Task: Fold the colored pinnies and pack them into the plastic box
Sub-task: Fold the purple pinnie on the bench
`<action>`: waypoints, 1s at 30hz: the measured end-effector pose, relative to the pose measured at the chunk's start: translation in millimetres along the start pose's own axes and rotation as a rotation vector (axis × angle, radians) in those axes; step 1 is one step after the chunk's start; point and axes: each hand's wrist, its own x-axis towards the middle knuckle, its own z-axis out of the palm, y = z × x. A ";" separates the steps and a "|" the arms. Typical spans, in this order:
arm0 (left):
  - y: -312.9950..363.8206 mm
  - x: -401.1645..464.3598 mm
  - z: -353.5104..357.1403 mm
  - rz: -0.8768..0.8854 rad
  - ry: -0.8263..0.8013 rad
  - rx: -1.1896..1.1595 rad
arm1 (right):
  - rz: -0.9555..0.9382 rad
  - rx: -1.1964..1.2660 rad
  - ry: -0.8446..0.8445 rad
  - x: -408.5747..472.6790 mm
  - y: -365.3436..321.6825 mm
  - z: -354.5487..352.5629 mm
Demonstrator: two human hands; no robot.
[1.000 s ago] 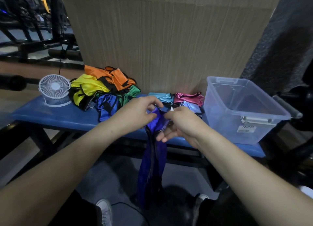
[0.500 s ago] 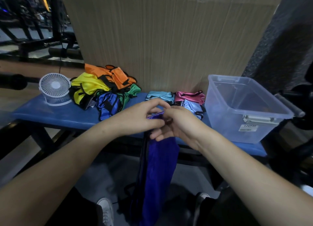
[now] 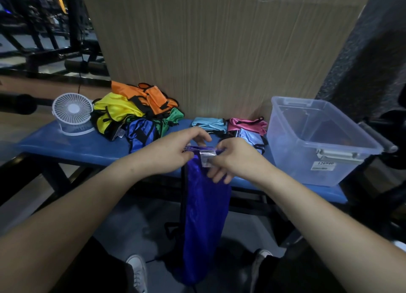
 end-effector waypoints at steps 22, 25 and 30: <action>-3.3 3.3 15.3 -0.010 -0.042 0.279 | -0.256 -0.404 0.221 0.3 9.1 1.4; -0.9 1.7 19.8 0.013 -0.007 0.270 | -0.256 -0.360 0.210 0.5 12.7 0.6; 3.9 -2.4 27.7 0.005 -0.016 0.270 | -0.271 -0.340 0.196 1.2 18.5 2.5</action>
